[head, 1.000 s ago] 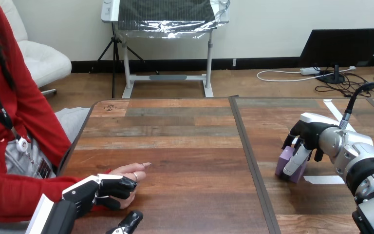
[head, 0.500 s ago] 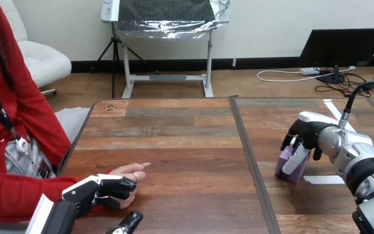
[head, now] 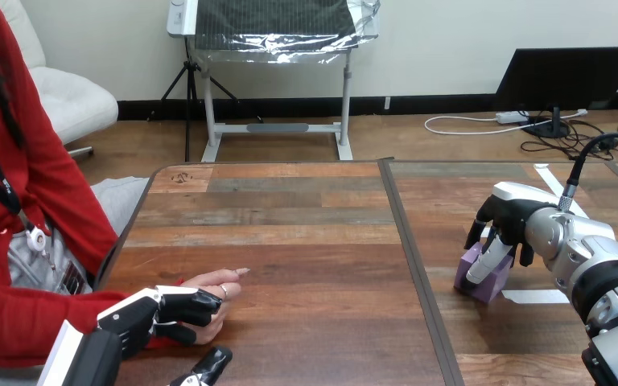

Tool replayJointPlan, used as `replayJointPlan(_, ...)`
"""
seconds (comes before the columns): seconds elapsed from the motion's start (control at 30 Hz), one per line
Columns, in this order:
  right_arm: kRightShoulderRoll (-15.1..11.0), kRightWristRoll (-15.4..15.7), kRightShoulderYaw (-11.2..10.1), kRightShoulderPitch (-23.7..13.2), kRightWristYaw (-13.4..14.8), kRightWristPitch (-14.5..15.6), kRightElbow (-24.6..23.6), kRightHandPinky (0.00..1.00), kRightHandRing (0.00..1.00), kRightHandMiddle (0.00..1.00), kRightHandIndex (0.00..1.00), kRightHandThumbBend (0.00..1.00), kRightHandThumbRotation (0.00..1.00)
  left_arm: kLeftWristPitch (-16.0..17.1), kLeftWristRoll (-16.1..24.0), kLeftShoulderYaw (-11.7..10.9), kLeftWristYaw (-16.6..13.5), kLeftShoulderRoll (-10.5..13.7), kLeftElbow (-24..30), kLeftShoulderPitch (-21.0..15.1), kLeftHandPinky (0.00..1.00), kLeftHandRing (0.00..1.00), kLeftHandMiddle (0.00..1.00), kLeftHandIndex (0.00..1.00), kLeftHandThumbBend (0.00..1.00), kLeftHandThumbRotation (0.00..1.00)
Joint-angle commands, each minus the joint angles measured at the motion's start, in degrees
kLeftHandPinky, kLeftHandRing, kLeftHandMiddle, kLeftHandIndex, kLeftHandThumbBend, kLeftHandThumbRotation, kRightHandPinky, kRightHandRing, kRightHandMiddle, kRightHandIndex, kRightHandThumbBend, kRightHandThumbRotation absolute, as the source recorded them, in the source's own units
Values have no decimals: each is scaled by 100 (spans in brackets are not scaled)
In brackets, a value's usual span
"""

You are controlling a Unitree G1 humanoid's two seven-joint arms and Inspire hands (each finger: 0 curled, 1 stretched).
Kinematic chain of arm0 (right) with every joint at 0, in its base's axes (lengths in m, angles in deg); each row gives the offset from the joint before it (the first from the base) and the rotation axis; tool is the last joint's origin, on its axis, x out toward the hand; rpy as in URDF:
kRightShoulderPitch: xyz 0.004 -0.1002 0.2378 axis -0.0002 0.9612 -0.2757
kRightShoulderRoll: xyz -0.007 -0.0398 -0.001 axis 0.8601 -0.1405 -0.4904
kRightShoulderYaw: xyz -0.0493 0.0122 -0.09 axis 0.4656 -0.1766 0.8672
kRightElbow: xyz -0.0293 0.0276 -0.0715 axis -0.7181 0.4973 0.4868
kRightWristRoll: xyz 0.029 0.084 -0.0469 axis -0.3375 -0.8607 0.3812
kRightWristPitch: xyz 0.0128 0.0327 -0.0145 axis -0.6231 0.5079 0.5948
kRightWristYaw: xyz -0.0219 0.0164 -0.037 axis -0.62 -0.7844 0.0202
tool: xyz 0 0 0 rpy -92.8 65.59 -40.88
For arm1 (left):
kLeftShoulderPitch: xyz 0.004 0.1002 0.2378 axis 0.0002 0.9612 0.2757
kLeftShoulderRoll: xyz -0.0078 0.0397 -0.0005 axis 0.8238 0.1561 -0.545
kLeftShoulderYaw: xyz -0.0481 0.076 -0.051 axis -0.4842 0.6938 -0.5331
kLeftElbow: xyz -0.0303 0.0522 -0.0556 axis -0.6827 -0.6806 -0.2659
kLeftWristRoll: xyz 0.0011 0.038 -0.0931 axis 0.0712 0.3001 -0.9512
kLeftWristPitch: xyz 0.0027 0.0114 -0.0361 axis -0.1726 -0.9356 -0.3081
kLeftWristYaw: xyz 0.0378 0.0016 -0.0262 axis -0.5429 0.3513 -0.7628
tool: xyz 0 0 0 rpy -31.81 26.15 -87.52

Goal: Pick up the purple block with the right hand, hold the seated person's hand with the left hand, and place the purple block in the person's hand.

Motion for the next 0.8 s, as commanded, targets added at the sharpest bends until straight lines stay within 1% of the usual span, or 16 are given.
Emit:
replayJointPlan(0.0, -114, 24, 18, -439, 143, -17, -51, 40, 46, 53, 56, 70, 0, 186, -121, -36, 37, 66, -88, -278, 58, 66, 67, 60, 50, 22)
replayJointPlan(0.23, -104, 7, -2, -422, 235, -9, -53, 39, 45, 52, 55, 72, 0, 220, -72, -76, 28, 86, -124, -290, 58, 66, 67, 61, 51, 22)
replayJointPlan(0.47, -106, -89, -97, -376, 372, -70, -54, 38, 44, 52, 56, 74, 0, 235, -35, -101, 25, 103, -122, -291, 58, 66, 67, 61, 51, 22)
replayJointPlan(0.77, -105, -150, -166, -343, 470, -136, -60, 40, 46, 53, 52, 77, 0, 300, -61, -100, 28, 104, -159, -322, 58, 65, 67, 61, 51, 22)
